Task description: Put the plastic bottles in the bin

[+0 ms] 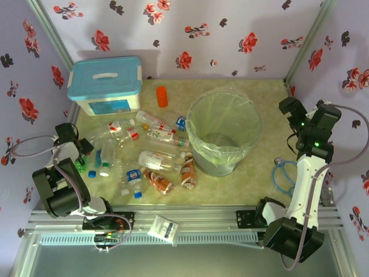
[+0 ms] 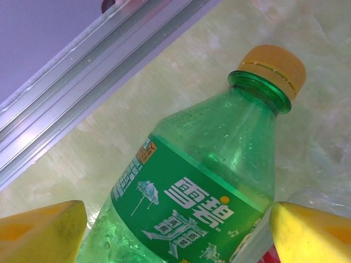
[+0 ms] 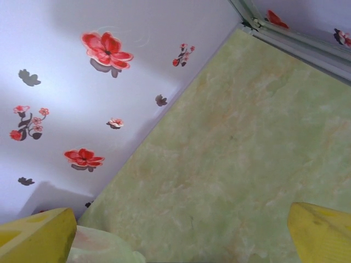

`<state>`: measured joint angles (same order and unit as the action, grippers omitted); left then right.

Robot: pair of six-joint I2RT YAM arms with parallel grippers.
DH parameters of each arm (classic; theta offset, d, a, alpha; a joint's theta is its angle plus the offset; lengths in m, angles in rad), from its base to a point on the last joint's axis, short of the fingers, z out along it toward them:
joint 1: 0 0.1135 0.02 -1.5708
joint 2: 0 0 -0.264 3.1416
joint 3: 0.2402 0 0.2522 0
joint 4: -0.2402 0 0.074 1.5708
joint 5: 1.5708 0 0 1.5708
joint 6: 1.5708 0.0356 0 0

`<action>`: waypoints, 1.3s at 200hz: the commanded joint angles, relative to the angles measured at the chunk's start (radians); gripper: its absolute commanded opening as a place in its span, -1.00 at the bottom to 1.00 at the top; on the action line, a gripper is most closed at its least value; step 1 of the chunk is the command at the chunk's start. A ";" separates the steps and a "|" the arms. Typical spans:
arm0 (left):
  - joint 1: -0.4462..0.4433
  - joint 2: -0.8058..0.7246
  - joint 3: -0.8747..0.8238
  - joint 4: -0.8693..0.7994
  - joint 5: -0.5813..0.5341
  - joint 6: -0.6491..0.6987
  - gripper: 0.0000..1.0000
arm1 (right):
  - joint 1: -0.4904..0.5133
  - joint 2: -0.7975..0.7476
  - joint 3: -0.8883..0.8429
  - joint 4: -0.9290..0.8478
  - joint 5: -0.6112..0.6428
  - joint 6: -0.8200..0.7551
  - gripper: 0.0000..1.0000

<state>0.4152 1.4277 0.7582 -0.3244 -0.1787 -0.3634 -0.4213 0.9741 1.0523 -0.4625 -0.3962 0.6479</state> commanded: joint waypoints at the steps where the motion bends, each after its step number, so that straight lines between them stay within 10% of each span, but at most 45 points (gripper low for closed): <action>1: -0.027 0.037 0.000 -0.061 0.030 0.017 0.66 | -0.008 -0.011 0.036 0.024 -0.037 0.031 0.99; 119: -0.115 -0.232 0.105 -0.237 0.028 0.003 0.59 | -0.007 -0.014 0.127 0.042 -0.071 0.065 0.99; 153: -0.098 -0.192 0.102 -0.258 -0.002 0.016 0.98 | -0.007 -0.017 0.115 0.048 -0.081 0.064 0.98; 260: -0.012 -0.049 -0.052 -0.073 0.063 -0.062 0.85 | -0.008 -0.010 0.099 0.050 -0.073 0.050 0.99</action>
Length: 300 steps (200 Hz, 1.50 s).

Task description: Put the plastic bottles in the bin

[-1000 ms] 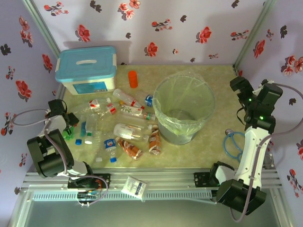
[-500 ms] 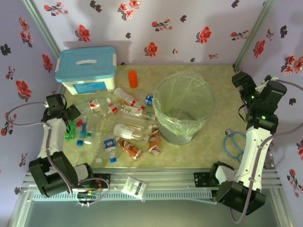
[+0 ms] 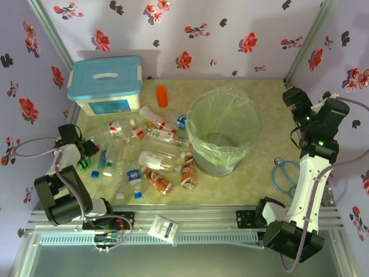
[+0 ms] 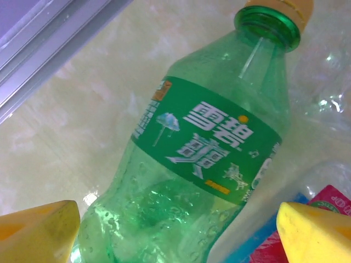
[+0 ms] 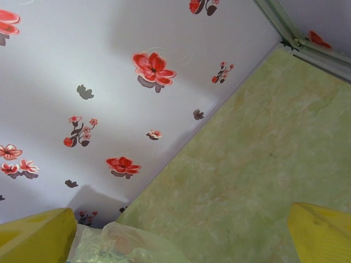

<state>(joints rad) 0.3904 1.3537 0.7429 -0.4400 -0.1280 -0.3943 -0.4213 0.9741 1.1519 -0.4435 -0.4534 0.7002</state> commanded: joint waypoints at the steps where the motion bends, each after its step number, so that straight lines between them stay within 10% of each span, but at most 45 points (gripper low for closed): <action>1: 0.014 0.026 -0.038 0.045 0.012 -0.033 0.85 | -0.007 -0.010 -0.001 0.031 -0.016 -0.002 0.99; 118: 0.039 0.063 -0.024 0.088 0.035 -0.034 0.54 | -0.007 -0.026 0.008 0.017 -0.005 -0.006 0.99; 198: -0.023 -0.252 0.092 -0.044 0.164 -0.069 0.33 | 0.019 0.003 0.163 0.026 -0.043 0.040 0.91; 300: -0.561 -0.262 0.360 0.043 0.337 -0.181 0.19 | 0.697 0.326 0.626 -0.223 0.085 -0.190 0.76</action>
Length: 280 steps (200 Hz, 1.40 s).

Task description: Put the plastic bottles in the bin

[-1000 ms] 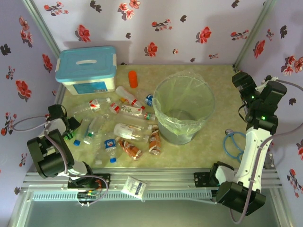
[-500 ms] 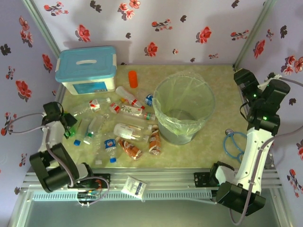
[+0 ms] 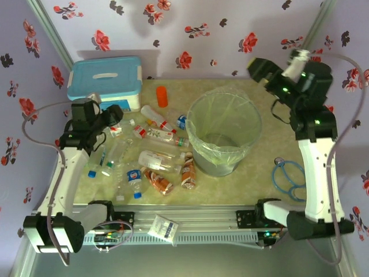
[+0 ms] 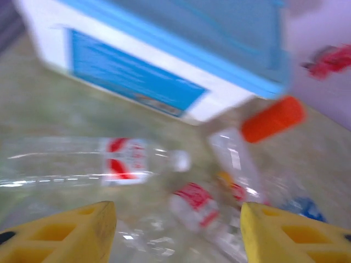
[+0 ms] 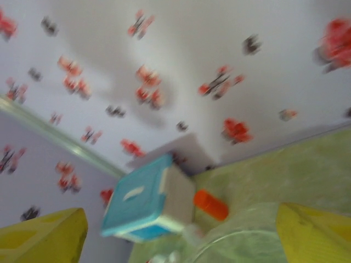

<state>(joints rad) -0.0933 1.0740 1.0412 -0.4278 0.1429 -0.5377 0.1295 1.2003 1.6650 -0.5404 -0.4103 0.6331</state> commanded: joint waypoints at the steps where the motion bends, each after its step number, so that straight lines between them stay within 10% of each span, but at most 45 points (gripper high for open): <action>1: -0.081 0.018 0.065 0.025 0.064 -0.034 0.20 | 0.151 0.105 0.118 -0.130 0.043 -0.126 0.76; 36: -0.026 -0.042 0.078 -0.169 -0.082 0.059 0.12 | 0.217 0.145 0.137 -0.156 0.041 -0.173 0.76; 99: 0.075 -0.098 -0.029 -0.021 0.192 -0.023 -0.14 | 0.249 0.203 0.141 -0.130 -0.033 -0.183 0.74; 134: 0.163 -0.085 0.058 -0.380 -0.322 0.172 0.53 | 0.249 0.180 0.140 -0.195 0.060 -0.267 0.75; 179: 0.517 0.012 -0.124 -0.244 -0.284 0.194 0.78 | 0.184 0.185 0.058 -0.150 0.017 -0.253 0.76; 280: 0.573 0.333 -0.181 -0.024 -0.284 0.163 0.99 | 0.088 0.159 0.009 -0.165 0.027 -0.261 0.77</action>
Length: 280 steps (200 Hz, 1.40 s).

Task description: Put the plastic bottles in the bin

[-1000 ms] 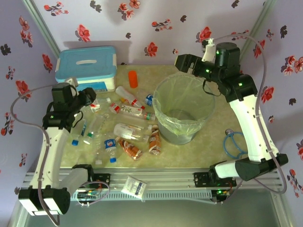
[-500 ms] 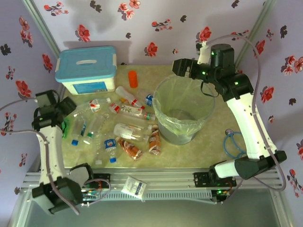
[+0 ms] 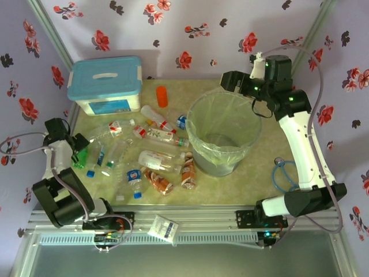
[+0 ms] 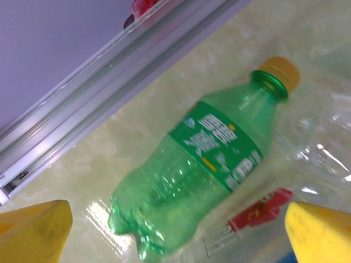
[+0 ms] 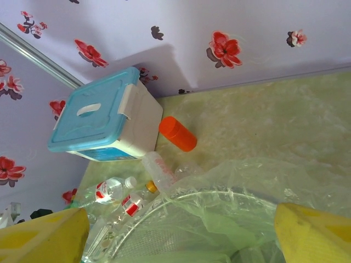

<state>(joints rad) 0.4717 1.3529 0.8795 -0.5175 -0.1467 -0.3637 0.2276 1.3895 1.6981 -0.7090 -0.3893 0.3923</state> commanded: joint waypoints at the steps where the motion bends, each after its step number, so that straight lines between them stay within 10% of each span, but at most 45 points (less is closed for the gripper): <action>1: 0.008 0.057 -0.019 0.066 0.008 -0.011 0.99 | -0.011 -0.031 -0.025 0.004 0.006 -0.020 0.77; 91: 0.004 0.204 -0.053 0.118 0.104 0.004 0.96 | -0.016 -0.049 -0.049 0.027 0.021 -0.006 0.77; 164: 0.003 0.191 -0.045 0.103 0.119 0.016 0.58 | -0.017 -0.066 -0.061 0.023 0.042 -0.013 0.78; 255: -0.107 -0.260 0.044 -0.099 0.175 -0.025 0.17 | 0.033 -0.036 0.042 -0.002 0.042 -0.006 0.74; 280: -0.264 -0.389 0.042 0.021 0.419 -0.147 0.12 | 0.131 0.001 0.102 -0.012 0.076 -0.008 0.73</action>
<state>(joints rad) 0.3267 1.0611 0.9100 -0.5549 0.0429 -0.3954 0.2771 1.3563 1.7271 -0.7170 -0.3447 0.3923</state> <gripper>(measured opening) 0.635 0.869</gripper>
